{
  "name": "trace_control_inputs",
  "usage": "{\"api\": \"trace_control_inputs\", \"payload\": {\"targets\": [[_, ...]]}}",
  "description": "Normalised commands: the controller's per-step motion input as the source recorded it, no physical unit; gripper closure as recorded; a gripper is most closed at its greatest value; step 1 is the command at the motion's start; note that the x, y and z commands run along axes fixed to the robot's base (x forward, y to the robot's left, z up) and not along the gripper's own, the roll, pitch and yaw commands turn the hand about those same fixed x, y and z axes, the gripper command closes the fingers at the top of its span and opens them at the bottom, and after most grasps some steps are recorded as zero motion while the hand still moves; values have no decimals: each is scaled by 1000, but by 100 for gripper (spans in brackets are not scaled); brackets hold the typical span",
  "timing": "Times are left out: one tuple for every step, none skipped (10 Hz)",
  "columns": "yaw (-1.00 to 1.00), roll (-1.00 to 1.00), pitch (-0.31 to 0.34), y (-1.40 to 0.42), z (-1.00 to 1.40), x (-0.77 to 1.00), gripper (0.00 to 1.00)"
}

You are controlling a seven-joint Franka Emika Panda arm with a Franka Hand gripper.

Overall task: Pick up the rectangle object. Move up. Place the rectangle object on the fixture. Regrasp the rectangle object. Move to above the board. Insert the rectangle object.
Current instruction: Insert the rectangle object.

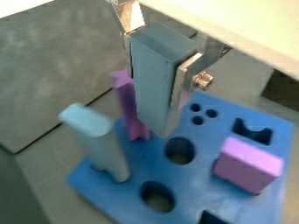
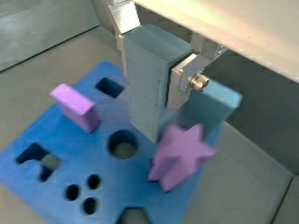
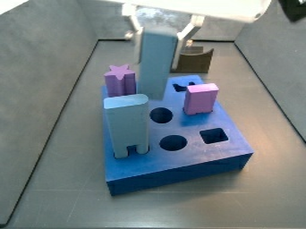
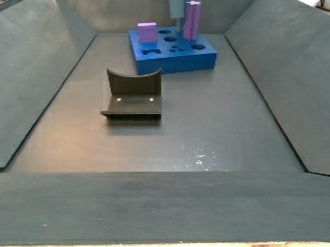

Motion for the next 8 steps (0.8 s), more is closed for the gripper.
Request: {"api": "trace_control_inputs", "payload": {"targets": [[26,0,-29,-737,-223,-17,100],[-94,-131,-43,-754,-280,169,100],[0,-446,-60,-346,-231,334,100],[103,-700,0,-34,-349,629,100],[-291,-437,0,-54,-211,454,100],[0,0,0,0,-40,0,100],[-151,-420,149,0,-134,617,100],[-266,-614,166,0,-114,809,100]]}}
